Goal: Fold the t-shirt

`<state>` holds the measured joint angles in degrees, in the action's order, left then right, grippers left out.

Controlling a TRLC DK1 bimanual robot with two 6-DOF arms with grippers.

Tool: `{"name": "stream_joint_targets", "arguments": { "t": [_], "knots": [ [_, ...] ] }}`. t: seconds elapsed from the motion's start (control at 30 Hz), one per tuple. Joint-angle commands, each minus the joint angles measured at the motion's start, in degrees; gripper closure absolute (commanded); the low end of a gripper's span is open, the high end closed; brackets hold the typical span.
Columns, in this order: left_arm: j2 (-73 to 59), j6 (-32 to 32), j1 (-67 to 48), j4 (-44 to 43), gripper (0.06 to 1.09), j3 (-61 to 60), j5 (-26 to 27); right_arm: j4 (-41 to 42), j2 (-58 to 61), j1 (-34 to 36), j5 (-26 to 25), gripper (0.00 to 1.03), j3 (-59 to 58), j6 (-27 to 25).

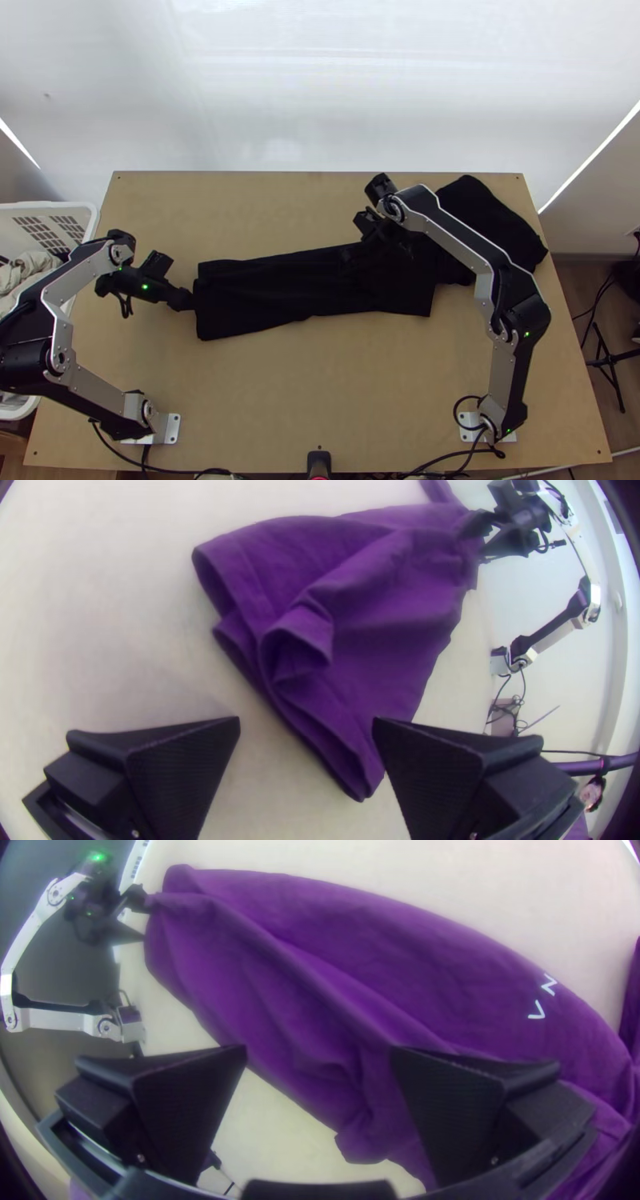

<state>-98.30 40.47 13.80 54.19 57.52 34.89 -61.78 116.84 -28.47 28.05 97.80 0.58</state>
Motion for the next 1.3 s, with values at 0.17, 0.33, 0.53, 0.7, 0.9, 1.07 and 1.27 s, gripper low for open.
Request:
{"name": "stream_joint_targets", "arguments": {
  "t": [0.17, 0.33, 0.53, 0.7, 0.9, 1.07, 1.27],
  "knots": [
    [-4.2, -3.4, -5.5, -3.8, 0.1, 0.1, 1.3, 0.0, -1.7, 1.1, 0.0, 0.04, -0.6, 0.1],
    [-5.2, -5.4, -7.9, -4.2, 0.1, 1.1, 6.5, 0.0, -2.2, 1.9, 0.0, 0.04, -0.8, 0.0],
    [-3.3, -7.9, -11.0, -8.8, 0.1, -0.8, 7.4, 0.0, -3.1, 3.2, 0.0, 0.04, -1.3, 0.0],
    [1.5, -10.0, -12.0, -17.5, 1.05, -4.3, 1.5, 0.0, -3.9, 4.7, 0.0, 0.04, -1.5, 0.0],
    [4.8, -5.3, -6.2, -15.7, 1.05, -4.9, -2.5, -0.6, -7.1, 8.3, 0.0, 0.04, -1.9, 0.1],
    [1.2, 7.9, 9.8, -5.7, 1.05, 0.8, -2.6, -0.2, -11.3, 13.2, 0.2, 0.04, -5.0, -0.5],
    [-2.6, 13.6, 22.3, -0.6, 1.05, 9.5, -3.3, 1.3, -14.9, 18.3, 1.0, 0.04, -10.1, -1.5]
  ]
}}
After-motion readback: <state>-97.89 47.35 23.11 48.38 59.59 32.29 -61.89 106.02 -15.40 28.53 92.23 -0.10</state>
